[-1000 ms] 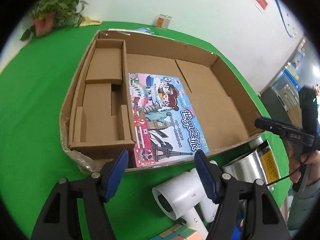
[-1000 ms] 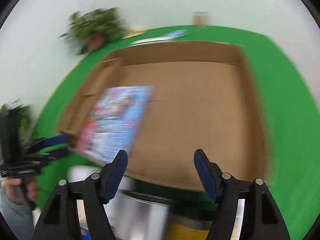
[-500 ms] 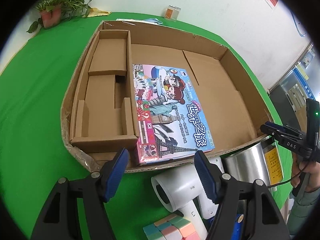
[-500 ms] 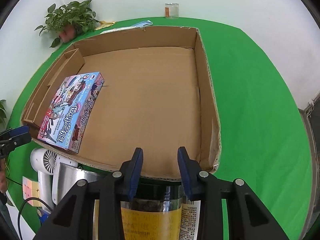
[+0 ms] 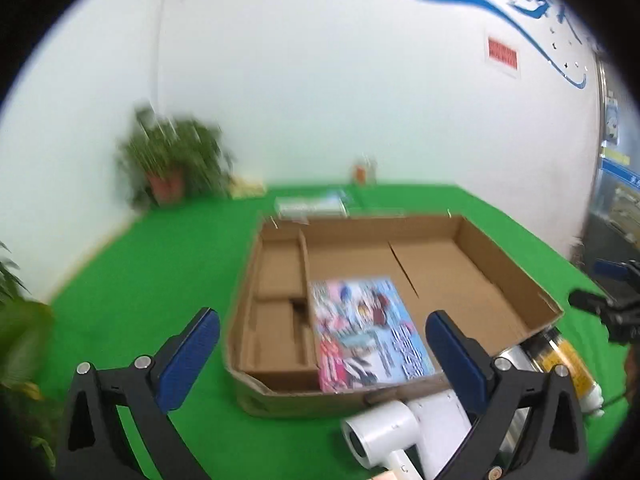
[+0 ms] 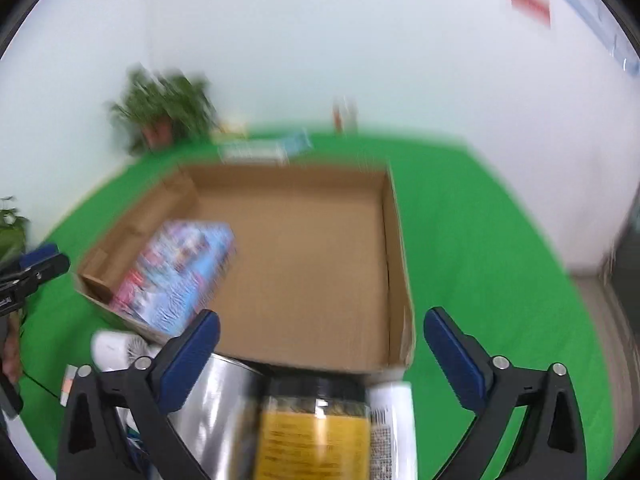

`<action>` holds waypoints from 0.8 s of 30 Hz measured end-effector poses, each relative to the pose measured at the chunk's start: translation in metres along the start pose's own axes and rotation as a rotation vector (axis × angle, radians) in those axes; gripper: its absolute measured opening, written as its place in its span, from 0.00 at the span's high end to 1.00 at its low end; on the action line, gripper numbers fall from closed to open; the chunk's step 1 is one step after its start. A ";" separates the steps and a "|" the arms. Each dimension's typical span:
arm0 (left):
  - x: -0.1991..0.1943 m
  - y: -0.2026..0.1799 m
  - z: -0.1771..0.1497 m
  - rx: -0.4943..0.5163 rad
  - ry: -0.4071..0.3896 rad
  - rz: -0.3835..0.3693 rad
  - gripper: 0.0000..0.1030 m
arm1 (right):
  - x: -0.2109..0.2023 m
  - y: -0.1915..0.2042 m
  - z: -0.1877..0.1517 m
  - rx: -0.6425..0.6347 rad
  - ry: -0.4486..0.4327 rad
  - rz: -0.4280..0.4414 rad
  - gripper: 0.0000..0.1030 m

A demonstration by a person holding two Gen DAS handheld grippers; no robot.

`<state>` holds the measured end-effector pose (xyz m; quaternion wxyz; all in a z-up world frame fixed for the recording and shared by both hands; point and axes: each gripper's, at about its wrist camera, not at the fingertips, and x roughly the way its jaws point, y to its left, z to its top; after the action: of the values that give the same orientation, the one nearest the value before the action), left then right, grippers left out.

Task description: Organize rigid objects

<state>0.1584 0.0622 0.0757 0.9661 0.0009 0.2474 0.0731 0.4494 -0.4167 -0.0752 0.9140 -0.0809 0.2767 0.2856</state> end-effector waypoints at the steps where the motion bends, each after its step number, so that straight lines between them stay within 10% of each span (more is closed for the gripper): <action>1: -0.002 -0.002 0.001 -0.003 0.012 -0.013 0.01 | -0.004 0.005 -0.002 -0.010 0.001 0.007 0.00; 7: -0.007 -0.004 -0.006 -0.111 0.105 -0.135 0.06 | -0.010 0.024 -0.023 0.051 0.079 0.135 0.00; 10: -0.016 -0.014 -0.010 -0.096 0.117 -0.172 0.94 | -0.012 0.031 -0.037 0.075 0.140 0.167 0.01; 11: -0.020 -0.020 -0.015 -0.104 0.136 -0.157 0.96 | -0.010 0.034 -0.044 0.074 0.157 0.179 0.04; 14: -0.035 -0.032 -0.017 -0.095 0.089 -0.185 0.86 | -0.016 0.042 -0.057 0.050 0.180 0.171 0.48; 15: -0.038 -0.035 -0.017 -0.089 0.091 -0.185 0.67 | -0.017 0.043 -0.060 0.053 0.182 0.156 0.49; 16: -0.035 -0.040 -0.016 -0.080 0.114 -0.171 0.10 | -0.021 0.042 -0.062 0.070 0.179 0.160 0.46; 17: -0.036 -0.043 -0.017 -0.081 0.119 -0.141 0.02 | -0.024 0.041 -0.064 0.090 0.175 0.177 0.26; 19: -0.040 -0.047 -0.023 -0.089 0.084 -0.113 0.02 | -0.032 0.038 -0.067 0.136 0.151 0.205 0.02; 24: -0.027 -0.053 -0.035 -0.110 0.200 -0.188 0.02 | -0.051 0.037 -0.081 0.159 0.148 0.286 0.01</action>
<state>0.1257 0.0049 0.0554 0.9378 -0.0824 0.3372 -0.0048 0.3562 -0.4355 -0.1136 0.8447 0.0108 0.3736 0.3832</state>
